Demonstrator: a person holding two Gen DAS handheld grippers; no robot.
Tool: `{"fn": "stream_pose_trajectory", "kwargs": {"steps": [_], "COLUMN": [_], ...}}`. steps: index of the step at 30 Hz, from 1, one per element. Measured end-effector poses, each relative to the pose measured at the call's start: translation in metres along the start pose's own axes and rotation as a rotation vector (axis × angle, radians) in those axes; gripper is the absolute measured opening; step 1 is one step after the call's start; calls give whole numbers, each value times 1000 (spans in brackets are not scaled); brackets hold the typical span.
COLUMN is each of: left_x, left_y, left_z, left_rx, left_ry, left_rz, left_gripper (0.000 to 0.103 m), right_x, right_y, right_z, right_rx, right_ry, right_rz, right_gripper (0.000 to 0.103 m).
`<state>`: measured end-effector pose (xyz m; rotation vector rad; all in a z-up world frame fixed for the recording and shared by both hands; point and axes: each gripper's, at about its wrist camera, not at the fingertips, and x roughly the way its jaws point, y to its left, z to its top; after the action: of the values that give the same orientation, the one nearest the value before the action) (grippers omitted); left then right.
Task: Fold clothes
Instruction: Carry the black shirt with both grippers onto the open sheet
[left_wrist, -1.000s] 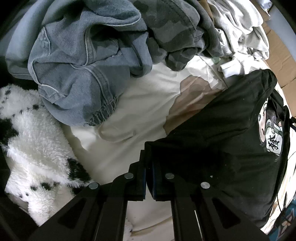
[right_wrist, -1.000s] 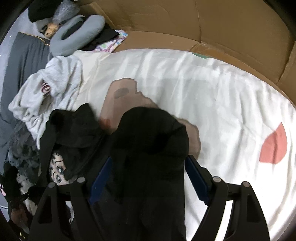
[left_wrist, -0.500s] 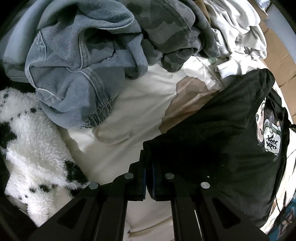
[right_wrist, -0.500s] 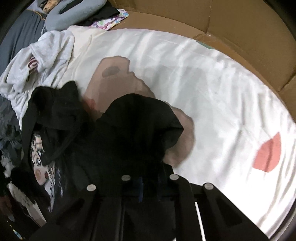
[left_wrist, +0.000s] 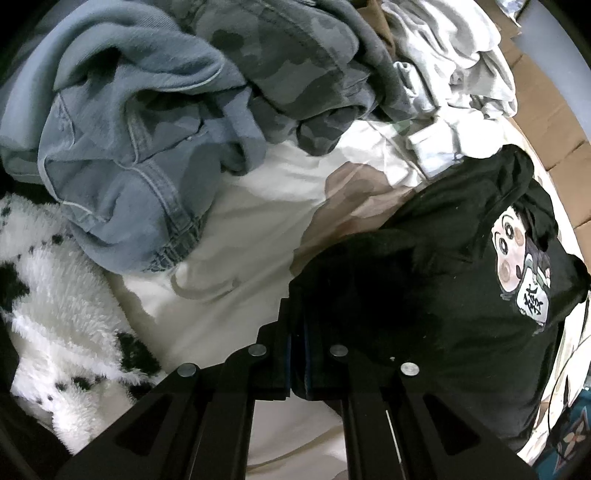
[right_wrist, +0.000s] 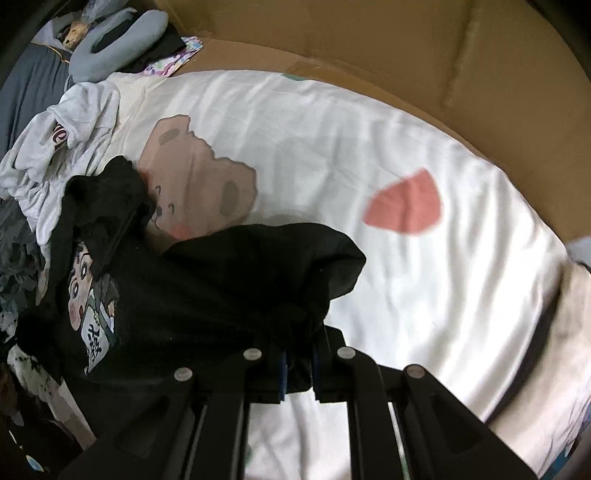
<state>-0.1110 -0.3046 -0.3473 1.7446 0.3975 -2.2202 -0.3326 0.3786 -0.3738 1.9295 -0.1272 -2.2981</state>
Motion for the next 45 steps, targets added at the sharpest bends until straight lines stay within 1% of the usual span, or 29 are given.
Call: {"fn": "stream_pose_trajectory", "kwargs": {"steps": [5,11,16,23,27,29,34,39,45], "left_x": [-2,-1,1,-1,0,1,3,5,5], "left_y": [-14,-39,-61,-102,-126,-137,-170,-199,-228], "left_z": [6,16,24,39,46,48,51,52,52], "left_rx": [25,79,113,191,234,253,328,378,438], "left_ry": [-9,-14,-14,-27,-19,-15,-6,7,15], "left_rz": [-19,-53,-81,-119,-144,-154,-177,-204,-228], "left_gripper": [4,4,4,4,4,4,4,4,4], "right_x": [-31,-68,-87,-108,-116,-119,-132,-135,-138], "right_y": [-24,-56,-75,-104,-119,-126,-142,-152,-152], "right_z": [-21,-71,-109,-170,-208,-226,-286,-351,-409], "right_rx": [57,139,220,316,378,417,525,636,713], "right_ry": [-14,-14,-10,11,30,42,55,87,132], "right_rz": [-8,-30,-33,-41,-50,-41,-51,-47,-43], "right_gripper": [9,8,8,8,8,8,8,8,8]}}
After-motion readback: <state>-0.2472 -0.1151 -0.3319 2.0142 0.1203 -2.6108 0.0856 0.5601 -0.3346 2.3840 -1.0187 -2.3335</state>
